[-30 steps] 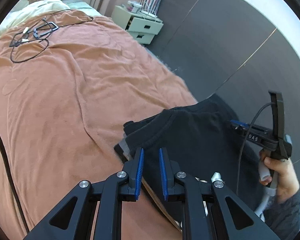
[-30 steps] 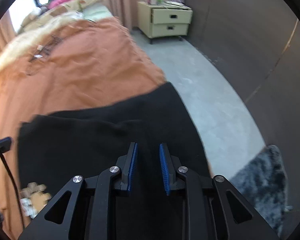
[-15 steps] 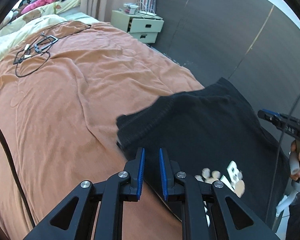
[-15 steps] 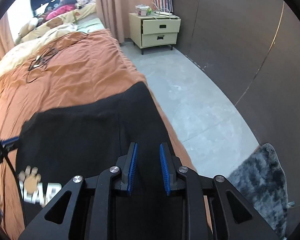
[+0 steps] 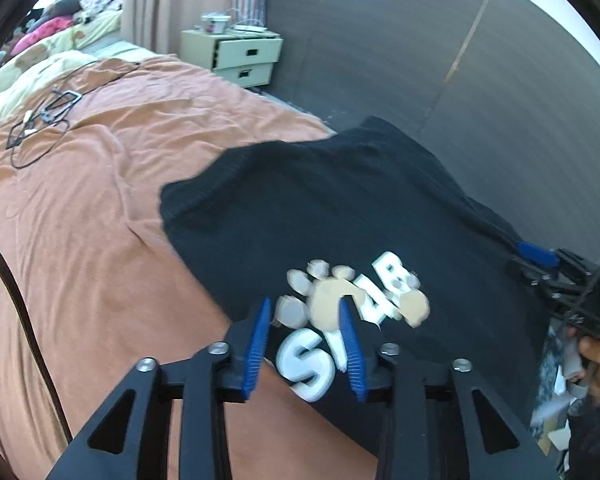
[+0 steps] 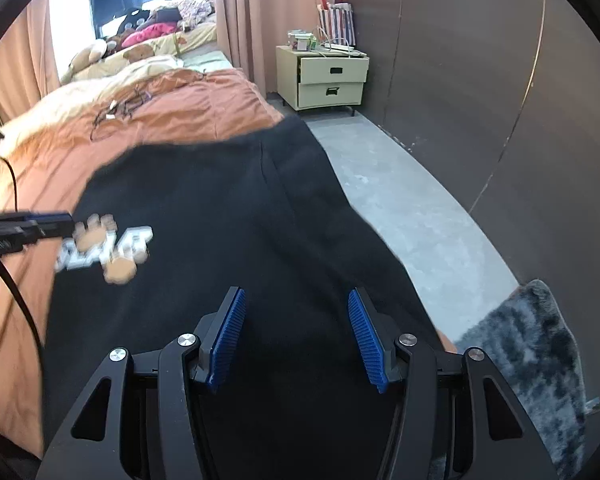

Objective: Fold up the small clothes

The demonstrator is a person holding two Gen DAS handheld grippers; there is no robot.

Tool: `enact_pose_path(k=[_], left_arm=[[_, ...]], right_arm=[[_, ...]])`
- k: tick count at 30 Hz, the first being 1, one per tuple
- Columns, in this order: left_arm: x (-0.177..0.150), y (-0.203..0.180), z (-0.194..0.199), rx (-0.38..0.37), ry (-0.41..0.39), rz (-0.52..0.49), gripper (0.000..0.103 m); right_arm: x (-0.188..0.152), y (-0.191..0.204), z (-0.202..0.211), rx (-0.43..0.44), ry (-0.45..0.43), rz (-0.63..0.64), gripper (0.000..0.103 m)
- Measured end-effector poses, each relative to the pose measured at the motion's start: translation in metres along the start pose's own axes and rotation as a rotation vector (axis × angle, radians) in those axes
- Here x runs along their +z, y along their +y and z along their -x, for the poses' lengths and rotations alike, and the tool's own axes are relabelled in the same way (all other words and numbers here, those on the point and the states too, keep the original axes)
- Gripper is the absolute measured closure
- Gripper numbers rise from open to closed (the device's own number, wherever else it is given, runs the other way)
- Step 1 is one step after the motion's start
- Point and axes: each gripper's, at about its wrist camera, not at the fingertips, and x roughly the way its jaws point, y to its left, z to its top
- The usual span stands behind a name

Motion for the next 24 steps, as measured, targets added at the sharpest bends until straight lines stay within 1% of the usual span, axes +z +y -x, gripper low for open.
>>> enact_pose_path(k=[1,3,4,7,10,14,16,20,23,24], left_arm=[[-0.004,-0.004,-0.001,-0.012,0.006,-0.007,0.056],[-0.010,-0.011,-0.004,-0.024,0.020,-0.020,0.055],[-0.013,-0.015,-0.005,-0.019,0.023,-0.035,0.055],[-0.021,-0.022,-0.003,-0.008,0.027,-0.066,0.055],[-0.025,-0.021,0.006,-0.022,0.036,-0.059,0.055],[-0.032,-0.020,0.027,-0.014,0.028,-0.045,0.055],[-0.036,-0.021,0.041,-0.021,0.023,-0.028,0.055],[-0.040,-0.025,0.077,-0.013,0.003,-0.032,0.055],[-0.045,-0.028,0.109,-0.016,-0.024,-0.033,0.043],[-0.047,-0.029,0.121,-0.019,-0.040,-0.033,0.035]], right_arm=[[-0.003,-0.002,-0.003,-0.008,-0.001,0.002,0.053],[-0.005,-0.008,-0.009,-0.043,-0.004,-0.008,0.055],[-0.008,-0.013,-0.004,-0.071,-0.007,-0.008,0.056],[-0.008,-0.025,-0.007,-0.120,0.001,-0.037,0.056],[-0.008,-0.037,-0.002,-0.180,0.020,-0.061,0.056],[-0.006,-0.045,0.009,-0.231,0.043,-0.094,0.056],[-0.003,-0.045,0.021,-0.231,0.040,-0.116,0.056],[-0.001,-0.038,0.052,-0.183,0.006,-0.154,0.056],[-0.006,-0.029,0.073,-0.162,-0.015,-0.157,0.056],[-0.010,-0.024,0.078,-0.160,-0.020,-0.159,0.055]])
